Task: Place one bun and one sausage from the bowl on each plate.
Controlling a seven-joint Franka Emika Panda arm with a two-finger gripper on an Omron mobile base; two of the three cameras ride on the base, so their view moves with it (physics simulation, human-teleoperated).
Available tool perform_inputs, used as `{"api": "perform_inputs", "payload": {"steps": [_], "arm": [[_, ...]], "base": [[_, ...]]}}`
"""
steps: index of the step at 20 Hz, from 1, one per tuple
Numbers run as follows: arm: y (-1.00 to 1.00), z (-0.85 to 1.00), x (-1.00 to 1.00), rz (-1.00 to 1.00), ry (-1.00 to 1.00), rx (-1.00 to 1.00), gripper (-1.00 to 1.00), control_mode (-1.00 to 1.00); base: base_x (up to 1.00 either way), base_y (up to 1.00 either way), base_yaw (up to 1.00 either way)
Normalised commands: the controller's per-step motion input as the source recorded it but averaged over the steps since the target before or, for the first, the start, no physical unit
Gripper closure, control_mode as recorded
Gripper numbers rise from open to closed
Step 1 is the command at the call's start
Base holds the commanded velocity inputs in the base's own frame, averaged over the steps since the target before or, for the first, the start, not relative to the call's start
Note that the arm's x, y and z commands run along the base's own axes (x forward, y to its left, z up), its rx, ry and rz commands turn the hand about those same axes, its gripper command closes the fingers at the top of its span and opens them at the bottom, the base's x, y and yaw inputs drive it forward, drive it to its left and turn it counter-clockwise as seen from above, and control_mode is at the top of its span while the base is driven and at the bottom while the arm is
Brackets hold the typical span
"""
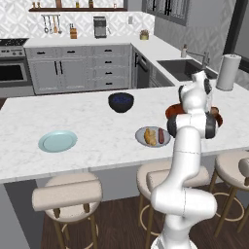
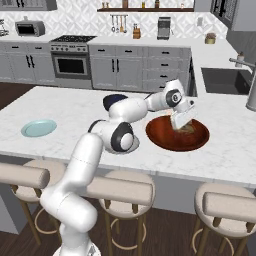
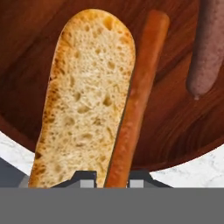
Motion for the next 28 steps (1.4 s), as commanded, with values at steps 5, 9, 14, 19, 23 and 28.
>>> {"api": "perform_inputs", "payload": {"steps": [5, 9, 14, 19, 23, 28], "arm": [[0.45, 0.32, -0.93, -0.13, -0.03, 0.12, 1.00, -1.00], [0.74, 0.15, -0.91, -0.12, -0.08, 0.28, 1.00, -1.00], [0.89, 0.26, -0.84, -0.22, -0.21, 0.42, 1.00, -1.00], [0.97, 0.33, -0.69, -0.28, -0.13, 0.31, 1.00, -1.00], [0.66, 0.22, -0.59, -0.53, -0.02, 0.21, 1.00, -1.00], [0.80, 0.02, -0.65, -0.48, 0.00, 0.06, 1.00, -1.00]], "base": [[0.00, 0.00, 0.00], [0.00, 0.00, 0.00], [0.00, 0.00, 0.00], [0.00, 0.00, 0.00], [0.00, 0.00, 0.00], [0.00, 0.00, 0.00]]}}
